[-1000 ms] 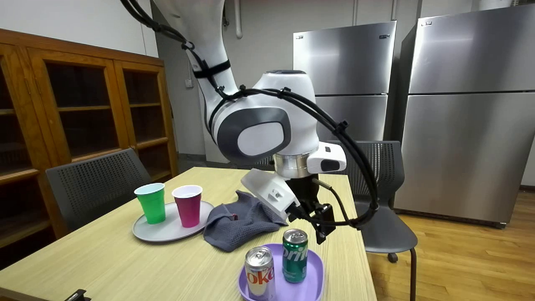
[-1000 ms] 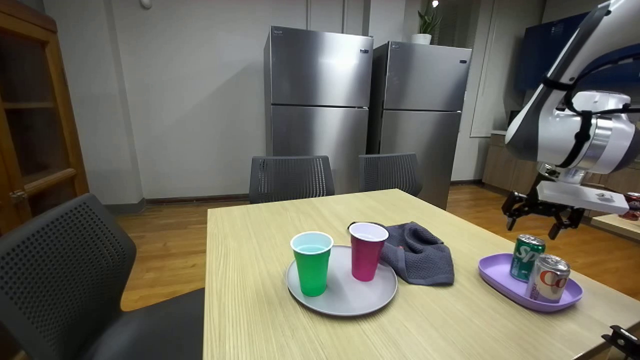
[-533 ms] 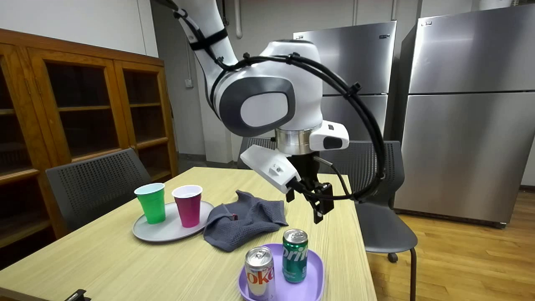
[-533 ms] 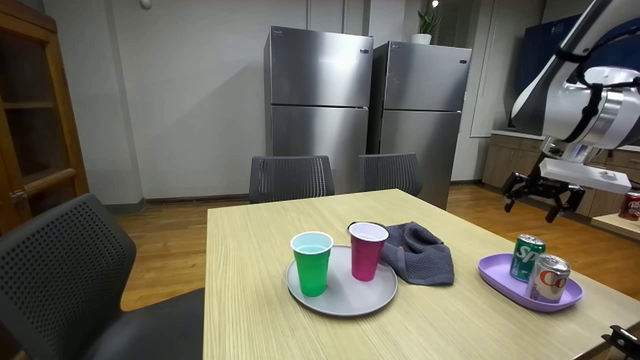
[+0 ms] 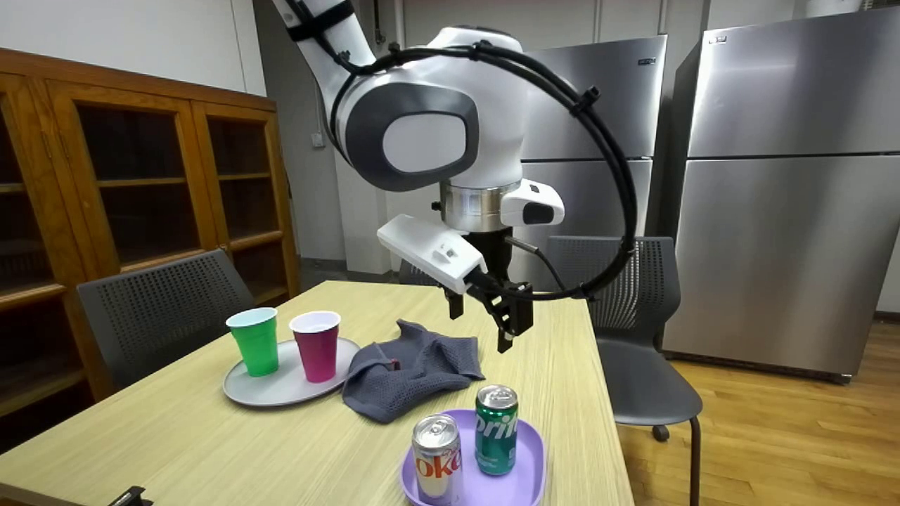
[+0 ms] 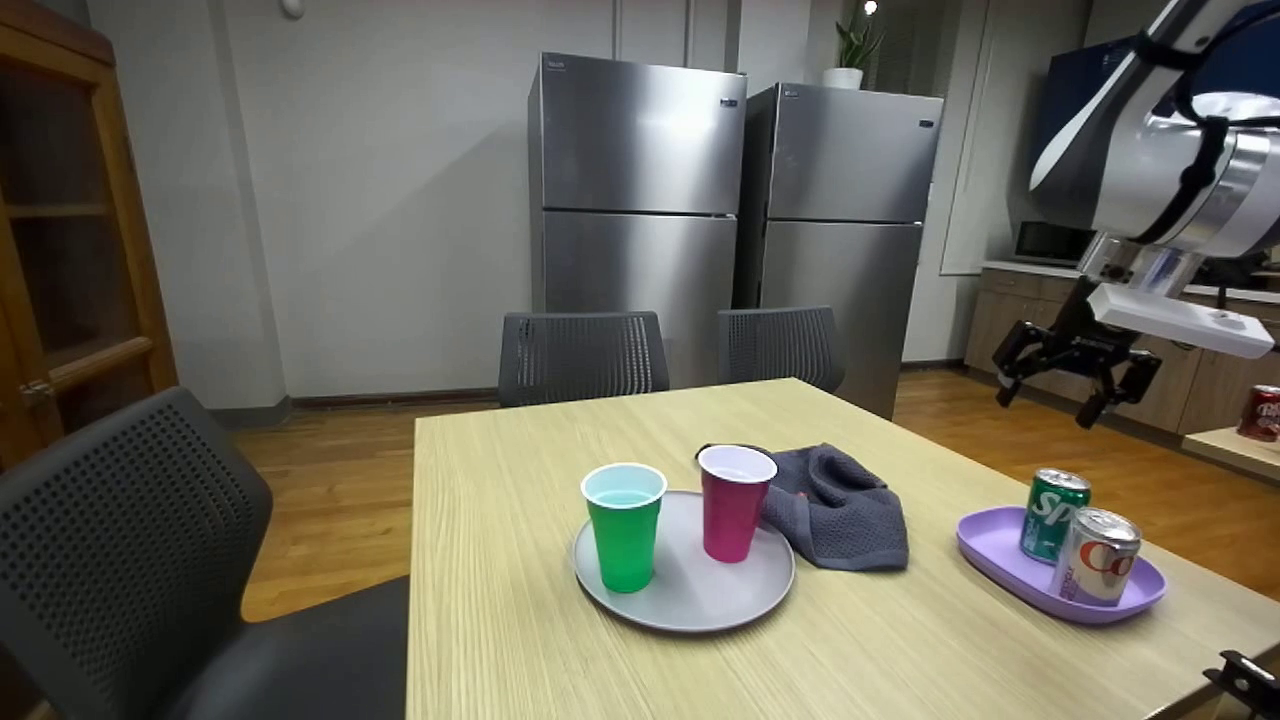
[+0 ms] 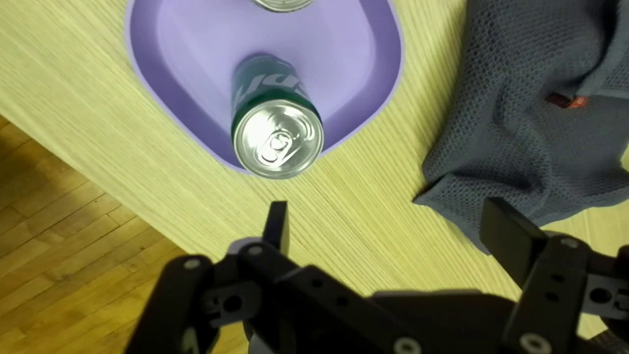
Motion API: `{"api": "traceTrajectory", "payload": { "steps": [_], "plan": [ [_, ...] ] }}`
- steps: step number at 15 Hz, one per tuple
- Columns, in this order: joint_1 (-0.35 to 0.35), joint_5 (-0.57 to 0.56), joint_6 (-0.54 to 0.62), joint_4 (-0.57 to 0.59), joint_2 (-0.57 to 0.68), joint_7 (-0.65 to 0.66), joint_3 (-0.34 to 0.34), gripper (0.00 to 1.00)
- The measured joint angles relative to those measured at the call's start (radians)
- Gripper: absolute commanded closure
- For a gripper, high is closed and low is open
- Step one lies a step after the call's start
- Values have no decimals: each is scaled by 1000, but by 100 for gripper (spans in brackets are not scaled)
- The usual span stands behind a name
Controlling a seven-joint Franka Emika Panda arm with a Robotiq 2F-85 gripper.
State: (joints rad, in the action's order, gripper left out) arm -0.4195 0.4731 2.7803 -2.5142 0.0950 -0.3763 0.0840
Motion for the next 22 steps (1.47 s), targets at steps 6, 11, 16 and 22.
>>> {"api": "traceTrajectory", "payload": {
  "steps": [6,11,16,22],
  "plan": [
    [10,0,-33,-64,-84,-127,-19,0],
    [21,-5,-50,-98,-124,-163,-21,0],
    [26,-7,-50,-105,-130,-163,-21,0],
    [26,-7,-50,-105,-130,-163,-21,0]
  ]
}}
